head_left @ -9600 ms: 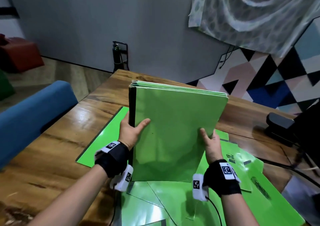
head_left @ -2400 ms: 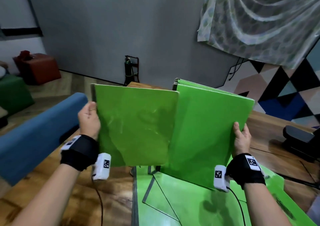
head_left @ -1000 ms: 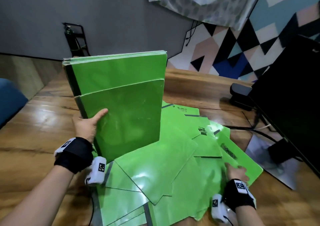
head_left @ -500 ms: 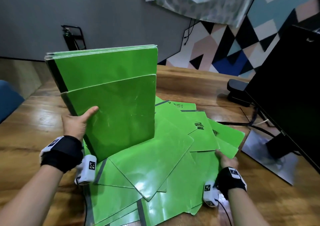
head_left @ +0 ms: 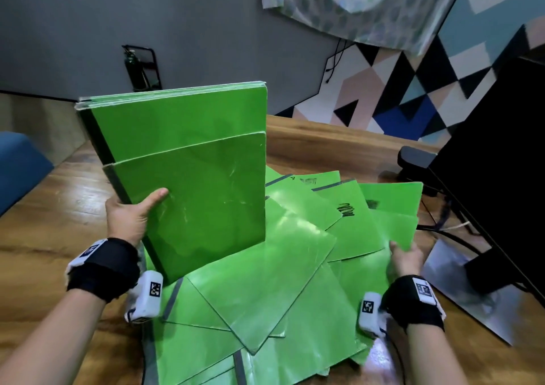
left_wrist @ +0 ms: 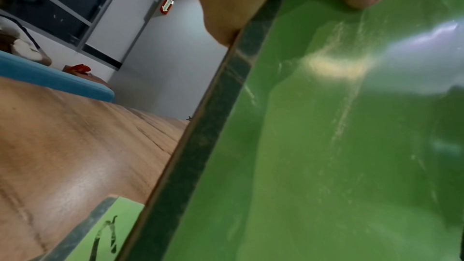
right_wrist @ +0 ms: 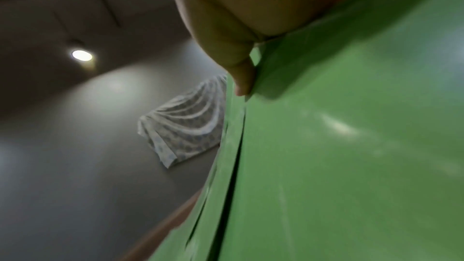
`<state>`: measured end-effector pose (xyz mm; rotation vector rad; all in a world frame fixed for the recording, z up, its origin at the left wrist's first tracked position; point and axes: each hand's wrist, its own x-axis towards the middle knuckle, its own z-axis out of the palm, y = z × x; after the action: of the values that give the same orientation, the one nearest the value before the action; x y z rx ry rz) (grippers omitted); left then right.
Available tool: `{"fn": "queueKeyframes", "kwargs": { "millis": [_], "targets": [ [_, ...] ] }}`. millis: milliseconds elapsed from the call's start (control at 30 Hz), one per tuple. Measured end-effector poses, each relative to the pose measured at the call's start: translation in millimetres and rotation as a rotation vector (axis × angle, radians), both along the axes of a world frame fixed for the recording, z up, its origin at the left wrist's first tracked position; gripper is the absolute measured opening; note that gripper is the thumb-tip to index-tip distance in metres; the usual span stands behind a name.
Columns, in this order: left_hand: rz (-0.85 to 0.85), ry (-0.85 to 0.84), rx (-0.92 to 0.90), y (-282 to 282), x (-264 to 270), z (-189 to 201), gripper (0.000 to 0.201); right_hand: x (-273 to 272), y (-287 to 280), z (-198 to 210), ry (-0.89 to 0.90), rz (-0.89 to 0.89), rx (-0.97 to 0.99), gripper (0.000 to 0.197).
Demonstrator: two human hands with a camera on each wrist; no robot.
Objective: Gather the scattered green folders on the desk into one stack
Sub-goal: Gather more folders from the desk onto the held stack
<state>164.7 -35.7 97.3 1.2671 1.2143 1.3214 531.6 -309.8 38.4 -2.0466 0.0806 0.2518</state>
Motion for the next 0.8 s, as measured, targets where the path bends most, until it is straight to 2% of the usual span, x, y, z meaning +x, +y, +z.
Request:
{"fn": "queueKeyframes", "kwargs": {
  "millis": [67, 133, 233, 300, 400, 467, 533, 633, 700, 767, 800],
  "targets": [
    [-0.001, 0.002, -0.019, 5, -4, -6, 0.065, 9, -9, 26, -0.111, -0.022, -0.001, 0.048],
    [0.000, 0.002, -0.044, 6, -4, -6, 0.064, 20, -20, 48, -0.222, -0.005, 0.031, 0.046],
    [-0.038, -0.001, -0.051, 4, -2, -3, 0.063, 33, -40, 79, -0.366, -0.017, 0.009, 0.053],
    [-0.060, -0.007, -0.045, 5, -2, -2, 0.074, 37, -51, 95, -0.464, -0.019, 0.000, 0.053],
    [-0.060, 0.006, -0.066, 12, -7, -10, 0.102, 34, -63, 122, -0.590, 0.030, 0.046, 0.055],
    [-0.079, 0.016, -0.086, 13, -8, -10, 0.101, 23, -67, 144, -0.656, 0.084, 0.156, 0.063],
    [-0.089, 0.023, -0.095, 10, -6, -5, 0.078, 11, -69, 163, -0.664, 0.198, 0.276, 0.070],
    [-0.107, 0.030, -0.071, 8, -4, -2, 0.060, -8, -57, 176, -0.499, 0.291, 0.498, 0.045],
    [-0.117, 0.042, -0.080, 8, -5, -2, 0.060, -35, -34, 179, -0.454, 0.390, 0.619, 0.028],
    [-0.144, 0.061, -0.070, 6, -5, 1, 0.067, -61, -3, 175, -0.390, 0.492, 0.761, 0.042],
    [-0.161, 0.041, -0.053, 5, -5, 1, 0.078, -72, 16, 169, -0.355, 0.542, 0.816, 0.051]
  ]
}}
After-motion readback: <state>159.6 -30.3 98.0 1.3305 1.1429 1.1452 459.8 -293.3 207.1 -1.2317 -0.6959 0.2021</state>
